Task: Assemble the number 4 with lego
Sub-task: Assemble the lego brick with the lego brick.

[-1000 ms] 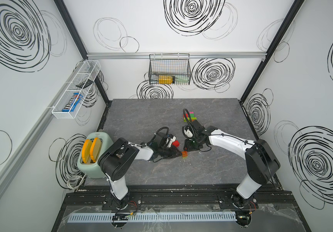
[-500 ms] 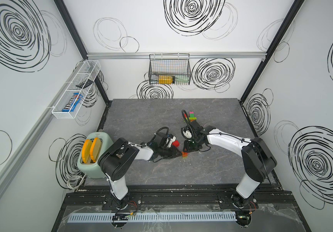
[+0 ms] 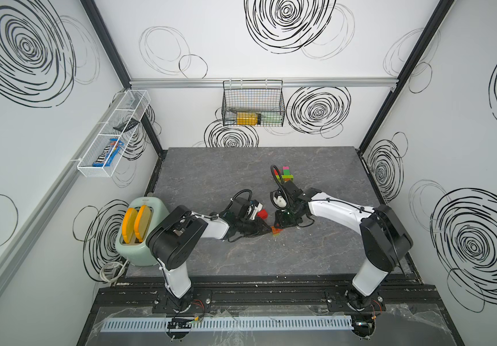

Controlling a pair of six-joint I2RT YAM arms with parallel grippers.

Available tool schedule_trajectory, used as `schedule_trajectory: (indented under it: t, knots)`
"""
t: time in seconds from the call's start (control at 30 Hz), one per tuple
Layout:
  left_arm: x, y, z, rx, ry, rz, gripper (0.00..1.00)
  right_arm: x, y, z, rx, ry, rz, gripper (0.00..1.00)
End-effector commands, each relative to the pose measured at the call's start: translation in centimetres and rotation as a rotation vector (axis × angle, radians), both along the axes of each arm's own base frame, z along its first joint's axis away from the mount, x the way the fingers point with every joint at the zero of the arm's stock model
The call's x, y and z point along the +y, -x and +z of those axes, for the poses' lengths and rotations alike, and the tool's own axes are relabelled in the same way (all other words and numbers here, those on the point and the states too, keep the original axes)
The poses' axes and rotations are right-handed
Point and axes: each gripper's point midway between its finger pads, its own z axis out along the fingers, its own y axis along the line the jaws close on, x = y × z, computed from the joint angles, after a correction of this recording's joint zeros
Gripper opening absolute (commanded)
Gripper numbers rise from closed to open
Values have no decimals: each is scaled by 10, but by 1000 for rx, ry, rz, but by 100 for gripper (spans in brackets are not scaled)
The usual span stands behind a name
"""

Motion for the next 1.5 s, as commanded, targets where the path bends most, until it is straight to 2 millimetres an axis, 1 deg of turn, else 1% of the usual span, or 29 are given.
schedule_trajectory:
  t: [0.0, 0.1, 0.23, 0.4, 0.5, 0.6, 0.63, 0.7, 0.73, 0.77, 0.87, 0.9, 1.0, 1.1, 1.17, 1.23, 1.3, 1.33, 1.4, 1.43, 1.47]
  knots:
    - [0, 2, -5, 10, 2, 1, 23, -23, 24, -41, 87, 169, -16, 0]
    - [0, 2, -5, 11, 2, 2, 23, -26, 29, -48, 95, 208, -26, 0]
    - [0, 2, -5, 13, 3, 0, 23, -33, 37, -57, 85, 305, -27, 0]
    - [-1, 3, -2, 7, 11, -9, 23, -54, 55, -78, 109, 487, -15, 0]
    - [1, 5, 12, -19, 29, -31, 25, -61, 61, -84, 109, 547, -7, 0]
    - [13, 5, 34, -99, 13, -26, 33, -51, 60, -78, 108, 478, -21, 0]
    - [20, 2, 40, -129, -14, -8, 38, -45, 57, -74, 102, 445, -30, 1]
    - [42, -9, 45, -186, -115, 68, 59, -38, 52, -67, 84, 405, -44, 9]
    - [55, -15, 48, -227, -166, 109, 72, -34, 49, -63, 74, 391, -50, 14]
    - [67, -21, 52, -267, -213, 150, 80, -31, 45, -59, 63, 379, -57, 16]
    - [95, -36, 64, -355, -287, 231, 92, -23, 38, -50, 50, 348, -73, 26]
    - [101, -40, 67, -371, -304, 243, 95, -21, 36, -48, 49, 341, -76, 28]
    - [115, -49, 69, -410, -399, 258, 100, -14, 28, -39, 24, 315, -87, 36]
    - [122, -54, 68, -428, -465, 266, 97, -3, 17, -21, -22, 263, -100, 42]
    - [125, -57, 68, -447, -503, 275, 96, 5, 8, -5, -63, 220, -111, 47]
    - [128, -59, 67, -455, -530, 279, 96, 9, 2, 9, -90, 183, -121, 51]
    - [135, -65, 64, -439, -560, 282, 96, 8, -3, 19, -108, 154, -136, 56]
    - [140, -70, 63, -422, -550, 301, 96, 8, -6, 24, -121, 135, -144, 60]
    - [147, -79, 63, -391, -491, 366, 96, 7, -11, 36, -156, 89, -153, 80]
    - [151, -85, 64, -387, -470, 391, 96, 7, -15, 45, -181, 65, -154, 97]
    - [155, -91, 65, -389, -461, 413, 96, 5, -18, 52, -208, 44, -159, 98]
